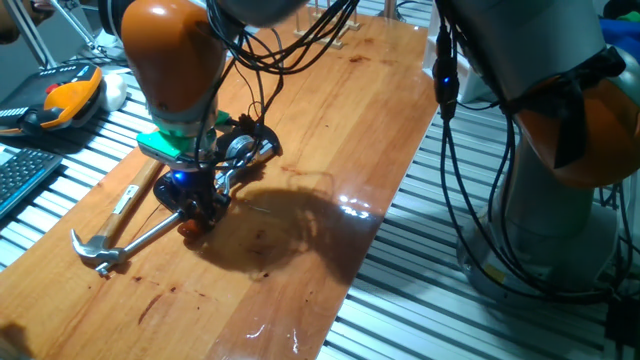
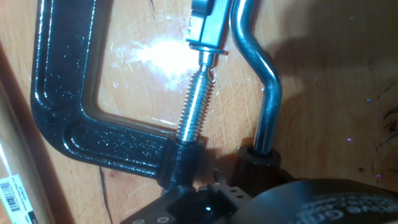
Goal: Pull up the lever
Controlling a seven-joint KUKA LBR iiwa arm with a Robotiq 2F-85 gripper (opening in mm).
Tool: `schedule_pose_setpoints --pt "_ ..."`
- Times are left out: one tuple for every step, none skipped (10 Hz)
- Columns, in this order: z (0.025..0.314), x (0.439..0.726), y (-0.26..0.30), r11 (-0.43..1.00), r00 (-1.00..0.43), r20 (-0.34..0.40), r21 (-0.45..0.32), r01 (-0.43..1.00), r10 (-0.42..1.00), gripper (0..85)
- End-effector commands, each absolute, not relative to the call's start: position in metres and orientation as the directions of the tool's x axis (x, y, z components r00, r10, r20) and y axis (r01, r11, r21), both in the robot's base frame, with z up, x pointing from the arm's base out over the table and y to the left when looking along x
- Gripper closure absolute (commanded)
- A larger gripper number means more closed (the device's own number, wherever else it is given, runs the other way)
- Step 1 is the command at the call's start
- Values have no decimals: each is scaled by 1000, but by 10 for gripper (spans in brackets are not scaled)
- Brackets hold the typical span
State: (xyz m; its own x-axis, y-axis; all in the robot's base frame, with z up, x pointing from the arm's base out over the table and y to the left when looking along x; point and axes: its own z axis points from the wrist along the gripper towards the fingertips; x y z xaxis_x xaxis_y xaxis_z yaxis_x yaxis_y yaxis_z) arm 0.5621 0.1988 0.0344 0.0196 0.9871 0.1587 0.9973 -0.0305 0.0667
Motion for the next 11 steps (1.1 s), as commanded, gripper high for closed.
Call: schedule_pose_setpoints --pt "34 562 199 -30 19 159 68 997 987 510" --pt "34 562 199 -30 18 160 73 997 987 680" --pt "34 562 199 -26 13 163 76 997 987 680" --pt "34 562 199 -25 10 171 84 996 985 680" --pt "34 562 199 -21 2 178 102 995 984 850" --pt "34 562 199 -21 2 181 103 994 984 850" --pt "34 563 199 -20 1 179 108 994 984 850" --pt "34 563 199 -23 4 176 106 994 984 850" --pt "36 563 199 -26 8 177 99 995 984 850" --pt "37 563 198 -25 8 178 92 995 984 850" --pt "38 564 197 -25 8 178 90 996 984 850"
